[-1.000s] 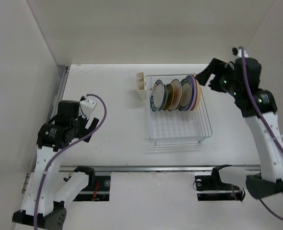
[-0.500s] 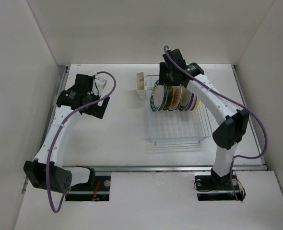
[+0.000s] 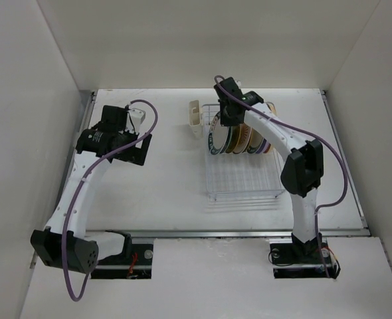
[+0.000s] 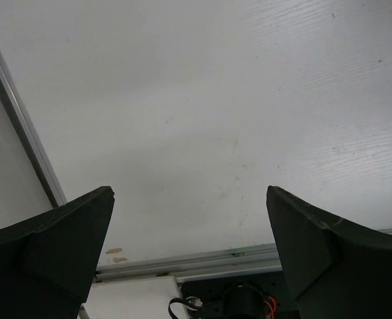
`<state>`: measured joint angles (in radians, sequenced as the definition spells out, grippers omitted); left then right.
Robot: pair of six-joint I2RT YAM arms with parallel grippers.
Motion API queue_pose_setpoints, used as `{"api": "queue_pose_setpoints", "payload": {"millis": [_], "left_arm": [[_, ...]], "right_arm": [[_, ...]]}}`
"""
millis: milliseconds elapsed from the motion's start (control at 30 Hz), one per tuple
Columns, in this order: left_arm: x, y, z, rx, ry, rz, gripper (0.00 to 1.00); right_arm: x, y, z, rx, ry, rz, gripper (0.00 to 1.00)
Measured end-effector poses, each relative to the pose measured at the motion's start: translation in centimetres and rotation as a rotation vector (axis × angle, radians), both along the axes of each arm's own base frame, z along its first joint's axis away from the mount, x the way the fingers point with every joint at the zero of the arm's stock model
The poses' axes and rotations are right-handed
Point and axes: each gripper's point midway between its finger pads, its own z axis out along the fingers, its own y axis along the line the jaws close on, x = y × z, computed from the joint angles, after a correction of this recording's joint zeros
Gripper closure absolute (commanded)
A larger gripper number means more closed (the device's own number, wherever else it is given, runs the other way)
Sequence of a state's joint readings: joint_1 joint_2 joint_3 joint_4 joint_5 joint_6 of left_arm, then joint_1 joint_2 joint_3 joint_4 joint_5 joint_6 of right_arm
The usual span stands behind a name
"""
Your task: Unload the plates from the dish rack
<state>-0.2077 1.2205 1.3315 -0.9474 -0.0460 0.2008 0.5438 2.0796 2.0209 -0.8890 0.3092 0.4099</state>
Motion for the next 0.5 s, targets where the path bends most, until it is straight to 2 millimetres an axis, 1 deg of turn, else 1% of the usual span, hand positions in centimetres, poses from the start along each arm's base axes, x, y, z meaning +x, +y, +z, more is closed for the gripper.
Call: {"api": "queue_pose_setpoints", "payload": {"millis": [167, 267, 333, 367, 500], "left_arm": [[-0.5, -0.4, 0.0, -0.024, 0.003, -0.018, 0.01], [-0.7, -1.0, 0.2, -0.055, -0.002, -0.039, 0.01], [-0.9, -1.5, 0.4, -0.081, -0.007, -0.057, 0.01], [-1.0, -1.8, 0.6, -0.095, -0.009, -0.067, 0.01], [-1.4, -3.1, 1.1, -0.156, -0.016, -0.119, 0.01]], "right_arm": [[-0.3, -0.1, 0.6, -0.029, -0.019, -0.014, 1.0], [-0.7, -0.5, 2.1, -0.046, -0.039, -0.024, 1.0], [-1.3, -1.2, 4.3, -0.048, -0.065, -0.036, 1.0], [-1.8, -1.8, 5.7, -0.046, -0.084, -0.05, 1.0], [-4.1, -4.0, 12.4, 0.008, -0.191, -0.093, 1.0]]}}
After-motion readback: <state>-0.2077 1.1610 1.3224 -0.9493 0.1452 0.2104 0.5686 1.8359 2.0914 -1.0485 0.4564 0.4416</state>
